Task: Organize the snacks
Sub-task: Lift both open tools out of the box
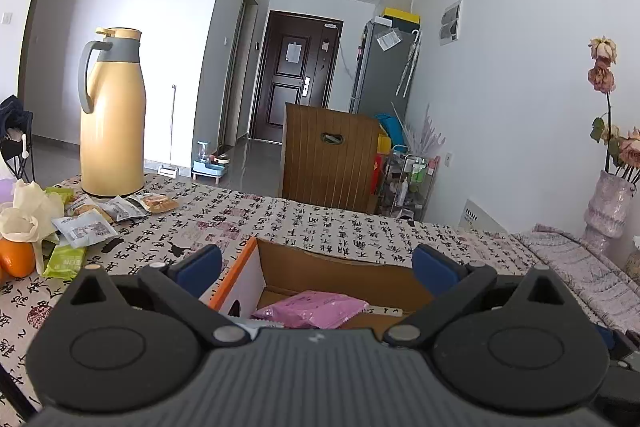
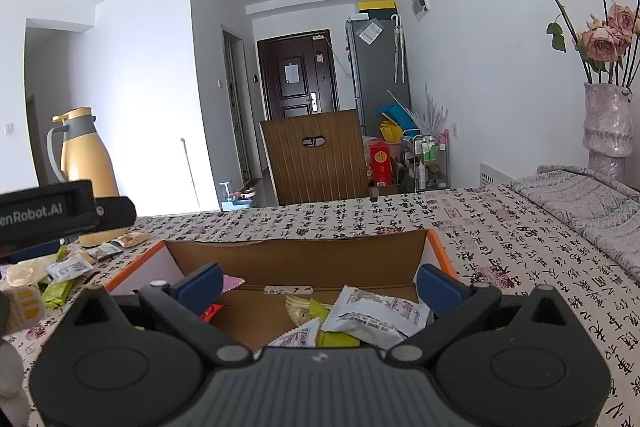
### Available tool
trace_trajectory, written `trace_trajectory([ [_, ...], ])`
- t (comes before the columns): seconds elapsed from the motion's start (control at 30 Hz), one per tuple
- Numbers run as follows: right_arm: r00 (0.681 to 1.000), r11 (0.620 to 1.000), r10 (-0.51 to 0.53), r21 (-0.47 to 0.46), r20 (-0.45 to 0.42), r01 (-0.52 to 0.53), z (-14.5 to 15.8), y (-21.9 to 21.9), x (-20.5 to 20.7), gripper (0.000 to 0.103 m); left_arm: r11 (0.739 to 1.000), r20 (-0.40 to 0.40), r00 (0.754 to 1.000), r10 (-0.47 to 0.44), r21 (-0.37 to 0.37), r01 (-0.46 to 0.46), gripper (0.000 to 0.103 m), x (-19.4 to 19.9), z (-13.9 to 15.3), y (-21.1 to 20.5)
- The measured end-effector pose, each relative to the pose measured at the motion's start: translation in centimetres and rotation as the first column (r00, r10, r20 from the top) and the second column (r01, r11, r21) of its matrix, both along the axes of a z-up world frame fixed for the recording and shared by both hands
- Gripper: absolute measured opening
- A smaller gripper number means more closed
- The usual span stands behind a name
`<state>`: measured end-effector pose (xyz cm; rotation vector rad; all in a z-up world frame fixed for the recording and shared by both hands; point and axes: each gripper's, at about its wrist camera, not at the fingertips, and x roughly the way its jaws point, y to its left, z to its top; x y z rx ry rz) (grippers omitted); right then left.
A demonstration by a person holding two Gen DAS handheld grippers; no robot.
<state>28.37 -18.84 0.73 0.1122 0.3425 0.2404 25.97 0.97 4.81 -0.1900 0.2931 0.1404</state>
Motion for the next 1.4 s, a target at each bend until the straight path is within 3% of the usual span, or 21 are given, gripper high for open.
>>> trace_trajectory([
  [0.2,1.000,1.000,0.004,0.001,0.013,-0.004,0.5,0.0,-0.2,0.103,1.000,0.010,1.000,-0.002,-0.023,0.003,0.103,-0.4,1.2,0.0],
  [0.83,0.999,1.000,0.010,-0.009,0.048,-0.010,2.8,-0.7,-4.5,0.103,0.999,0.040,0.999,-0.037,0.007,0.037,0.103,-4.8,3.6,-1.1],
  [1.4,1.000,0.999,0.014,-0.035,-0.002,-0.014,1.4,-2.0,-11.1,0.103,0.998,-0.028,0.998,-0.054,0.018,0.055,0.103,-11.0,2.0,-1.5],
])
